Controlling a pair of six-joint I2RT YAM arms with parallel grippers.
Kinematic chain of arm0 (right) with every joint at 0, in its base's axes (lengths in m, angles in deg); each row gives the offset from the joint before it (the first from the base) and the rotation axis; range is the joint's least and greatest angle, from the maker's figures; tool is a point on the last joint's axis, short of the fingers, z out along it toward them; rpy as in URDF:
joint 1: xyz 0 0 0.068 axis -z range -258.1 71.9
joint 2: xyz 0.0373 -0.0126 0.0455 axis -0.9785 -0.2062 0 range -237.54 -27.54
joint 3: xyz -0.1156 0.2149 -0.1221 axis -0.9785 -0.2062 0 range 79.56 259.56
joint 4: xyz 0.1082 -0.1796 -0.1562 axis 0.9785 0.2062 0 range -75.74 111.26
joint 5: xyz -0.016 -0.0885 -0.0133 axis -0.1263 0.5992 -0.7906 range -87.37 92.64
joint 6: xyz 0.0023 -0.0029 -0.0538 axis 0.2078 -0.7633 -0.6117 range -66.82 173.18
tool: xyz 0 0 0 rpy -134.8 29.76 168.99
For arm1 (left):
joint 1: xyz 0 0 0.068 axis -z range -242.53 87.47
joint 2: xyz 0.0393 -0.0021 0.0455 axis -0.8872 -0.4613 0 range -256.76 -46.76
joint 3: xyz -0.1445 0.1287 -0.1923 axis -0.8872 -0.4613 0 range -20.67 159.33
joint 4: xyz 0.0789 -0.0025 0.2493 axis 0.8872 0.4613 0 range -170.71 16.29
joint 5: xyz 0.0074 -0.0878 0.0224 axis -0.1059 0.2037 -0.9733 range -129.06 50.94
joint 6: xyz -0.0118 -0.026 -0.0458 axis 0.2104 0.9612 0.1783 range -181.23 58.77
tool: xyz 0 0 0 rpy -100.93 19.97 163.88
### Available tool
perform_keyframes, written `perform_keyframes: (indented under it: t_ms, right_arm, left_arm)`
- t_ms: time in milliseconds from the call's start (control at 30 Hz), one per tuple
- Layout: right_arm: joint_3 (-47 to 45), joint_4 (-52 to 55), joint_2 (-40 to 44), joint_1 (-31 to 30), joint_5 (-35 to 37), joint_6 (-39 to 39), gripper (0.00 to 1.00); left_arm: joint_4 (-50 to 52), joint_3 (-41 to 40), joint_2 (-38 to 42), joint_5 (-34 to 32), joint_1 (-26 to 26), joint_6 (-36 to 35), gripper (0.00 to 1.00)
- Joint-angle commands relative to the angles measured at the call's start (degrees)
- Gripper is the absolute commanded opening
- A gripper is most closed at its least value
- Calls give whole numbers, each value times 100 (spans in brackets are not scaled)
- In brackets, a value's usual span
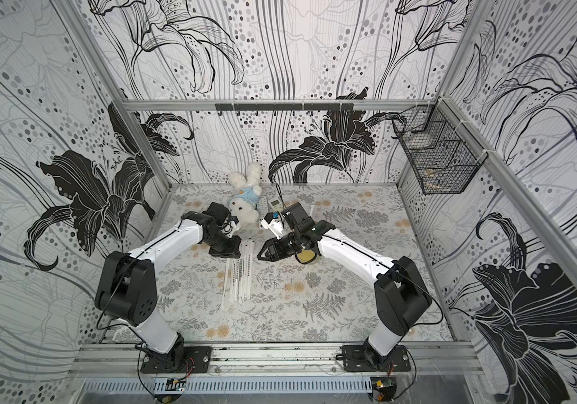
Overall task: Take the straws out of the storage container
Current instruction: Place the straw at the center of the board.
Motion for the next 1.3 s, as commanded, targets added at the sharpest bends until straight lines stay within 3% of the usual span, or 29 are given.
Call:
perform_keyframes:
  t_ms: [0, 267, 467, 633, 833, 1267]
  right_arm:
    - [236, -18, -60, -27, -58, -137, 45]
    - [407, 65, -369, -27, 38, -252, 45]
    - [608, 136, -530, -27, 42, -288, 44]
    - [686, 232, -443, -27, 239, -353, 45]
    - [695, 302, -122, -27, 615, -471, 45]
    - [950, 702, 523, -18, 1841, -834, 44]
  left_arm:
    - [3, 227, -185, 183, -127, -154, 0]
    - [-144, 278, -367, 605, -419, -163, 3]
    - [-178, 184, -408, 593, -467, -212, 16]
    - [-267, 120, -364, 537, -570, -224, 18]
    - [-320, 118, -280, 503, -630, -245, 25]
    - [-760, 93, 536, 468, -532, -114, 27]
